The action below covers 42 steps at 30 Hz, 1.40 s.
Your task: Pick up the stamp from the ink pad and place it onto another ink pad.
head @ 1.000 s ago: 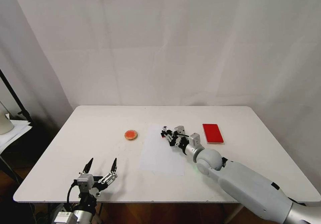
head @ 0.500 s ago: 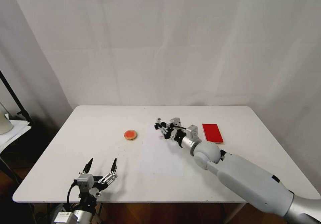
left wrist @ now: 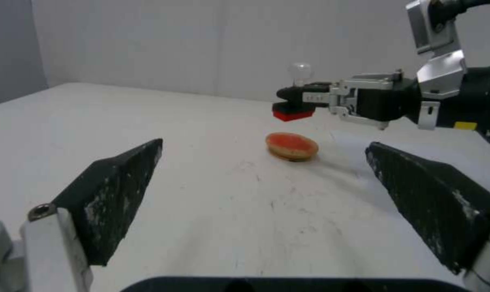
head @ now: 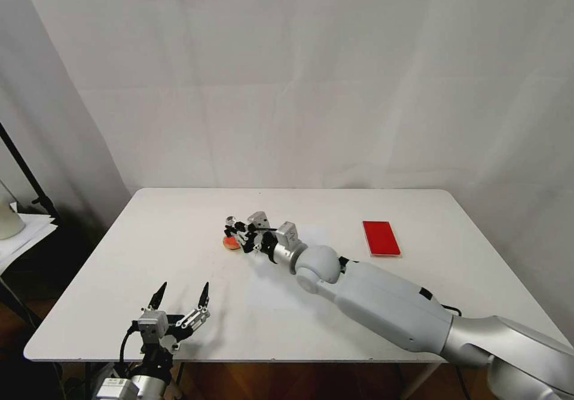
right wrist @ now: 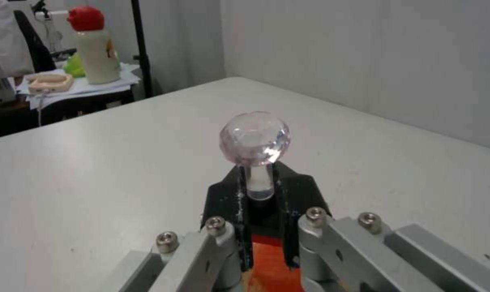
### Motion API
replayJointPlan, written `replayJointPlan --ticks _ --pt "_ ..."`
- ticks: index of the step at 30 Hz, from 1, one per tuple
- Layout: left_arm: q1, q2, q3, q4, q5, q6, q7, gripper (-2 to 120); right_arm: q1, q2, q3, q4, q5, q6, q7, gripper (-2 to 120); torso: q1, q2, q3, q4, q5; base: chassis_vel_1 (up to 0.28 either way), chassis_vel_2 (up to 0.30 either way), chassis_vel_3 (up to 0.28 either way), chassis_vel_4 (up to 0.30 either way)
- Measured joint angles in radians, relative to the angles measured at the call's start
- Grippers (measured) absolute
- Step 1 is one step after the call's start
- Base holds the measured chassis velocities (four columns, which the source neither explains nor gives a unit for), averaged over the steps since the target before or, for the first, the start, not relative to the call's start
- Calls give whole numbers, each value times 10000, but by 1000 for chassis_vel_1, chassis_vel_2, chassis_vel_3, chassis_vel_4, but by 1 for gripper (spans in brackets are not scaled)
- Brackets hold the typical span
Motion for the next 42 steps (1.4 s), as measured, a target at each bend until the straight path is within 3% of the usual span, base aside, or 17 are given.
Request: replayJointPlan --ticks 11,30,42 --pt "0 0 0 0 0 0 0 100 -3 403 -14 -669 4 121 -79 9 0 0 0 -1 4 0 0 0 0" --pt "1 0 0 0 0 0 0 100 -291 298 42 -907 -148 349 -218 9 -1 0 -1 -1 6 0 0 0 0" --pt "1 0 0 0 0 0 0 100 -298 258 65 -786 -142 357 -172 48 -1 0 0 -1 4 0 0 0 0"
